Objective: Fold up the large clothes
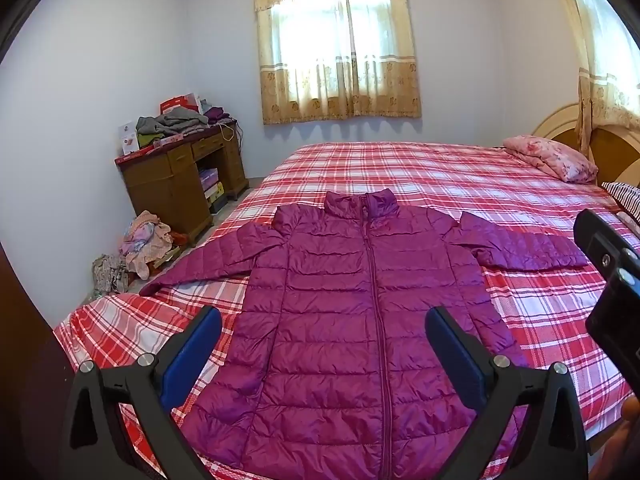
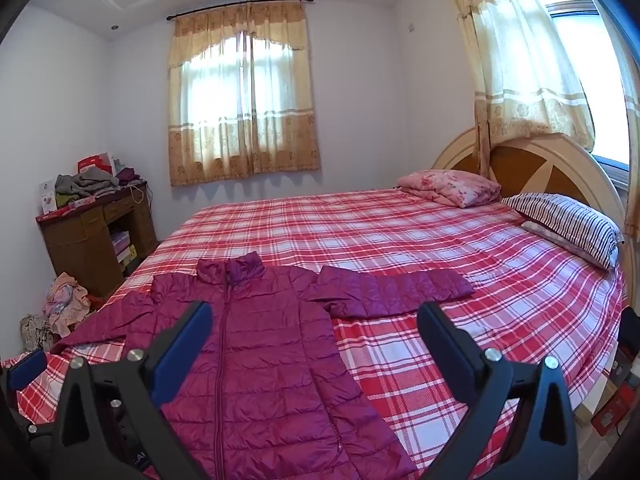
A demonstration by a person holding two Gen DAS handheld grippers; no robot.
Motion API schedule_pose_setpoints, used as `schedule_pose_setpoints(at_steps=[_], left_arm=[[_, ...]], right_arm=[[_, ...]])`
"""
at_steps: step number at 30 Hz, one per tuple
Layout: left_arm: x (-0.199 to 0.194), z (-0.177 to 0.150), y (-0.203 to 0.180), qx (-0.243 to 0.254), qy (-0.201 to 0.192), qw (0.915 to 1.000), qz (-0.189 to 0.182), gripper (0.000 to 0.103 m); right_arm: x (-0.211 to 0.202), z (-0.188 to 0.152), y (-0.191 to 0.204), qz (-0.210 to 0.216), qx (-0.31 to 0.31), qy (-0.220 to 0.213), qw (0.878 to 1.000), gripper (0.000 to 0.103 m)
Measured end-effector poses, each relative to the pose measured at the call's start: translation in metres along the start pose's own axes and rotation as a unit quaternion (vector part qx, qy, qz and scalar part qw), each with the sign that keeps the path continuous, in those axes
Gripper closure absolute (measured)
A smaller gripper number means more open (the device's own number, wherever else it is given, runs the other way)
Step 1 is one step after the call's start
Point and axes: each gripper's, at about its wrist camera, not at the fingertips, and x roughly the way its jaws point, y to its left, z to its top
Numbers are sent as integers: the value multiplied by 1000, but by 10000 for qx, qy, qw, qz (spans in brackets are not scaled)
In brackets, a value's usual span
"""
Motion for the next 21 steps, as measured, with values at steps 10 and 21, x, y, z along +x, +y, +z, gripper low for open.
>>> schedule_pose_setpoints(at_steps=[10,21], left_arm=[[5,2,-1,3,54,10000,-9,1],[15,2,0,11,156,9999,-25,1]], right_arm=[[2,-1,-1,9,20,18,10000,0],[10,-4,-1,-18,1,72,10000,0]])
